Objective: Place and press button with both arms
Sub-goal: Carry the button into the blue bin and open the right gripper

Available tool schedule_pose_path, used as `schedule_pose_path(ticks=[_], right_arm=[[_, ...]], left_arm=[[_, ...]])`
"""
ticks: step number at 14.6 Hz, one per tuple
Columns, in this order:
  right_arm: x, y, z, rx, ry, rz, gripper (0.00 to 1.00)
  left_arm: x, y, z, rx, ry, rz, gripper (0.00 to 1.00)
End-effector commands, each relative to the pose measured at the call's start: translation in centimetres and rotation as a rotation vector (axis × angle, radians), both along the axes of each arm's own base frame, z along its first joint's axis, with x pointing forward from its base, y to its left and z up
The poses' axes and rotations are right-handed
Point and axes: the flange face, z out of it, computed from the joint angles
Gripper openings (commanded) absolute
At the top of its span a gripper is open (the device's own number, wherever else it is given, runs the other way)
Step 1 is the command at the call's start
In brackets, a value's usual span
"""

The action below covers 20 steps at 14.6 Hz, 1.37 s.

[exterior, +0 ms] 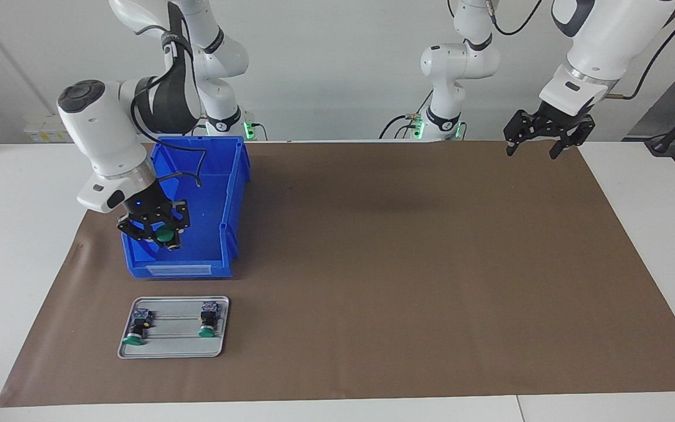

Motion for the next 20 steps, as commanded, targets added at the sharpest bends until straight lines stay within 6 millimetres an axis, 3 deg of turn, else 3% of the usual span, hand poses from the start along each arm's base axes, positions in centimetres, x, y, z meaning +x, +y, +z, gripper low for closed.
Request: schedule_pose_path(ticks=[1,4,8,14,17,19,20], right_arm=[[-3.8,0.0,-4.0,0.017,-0.006,-0.007,0.0],[-5.5,-1.1,-7.4,0.01,0.004,-0.026,0.0],[-8.3,-2.3,-9.9,0.005,-0.005,-0.048,0.0],[-8.8,-2.3,-10.6,0.007,0.012,-0.057,0.0],[-8.9,-2.2,-10.7,0.008,0.015,-0.058,0.69],[-8.8,-2.1,-10.7,0.008,0.017,-0.056,0.98],[-8.7,-1.9,-10.5,0.008,0.014,-0.055,1.0]], left_arm=[[-0.9,0.3,0.1,0.008,0.006,-0.002,1.0],[-0.9,0.3,0.1,0.008,0.006,-0.002,1.0],[-0.9,0.3,0.1,0.008,0.006,-0.002,1.0],[-0.9,0.3,0.1,0.008,0.006,-0.002,1.0],[-0.9,0.3,0.1,0.008,0.006,-0.002,1.0],[-0.9,0.3,0.1,0.008,0.006,-0.002,1.0],[-0.9,0.3,0.1,0.008,0.006,-0.002,1.0]])
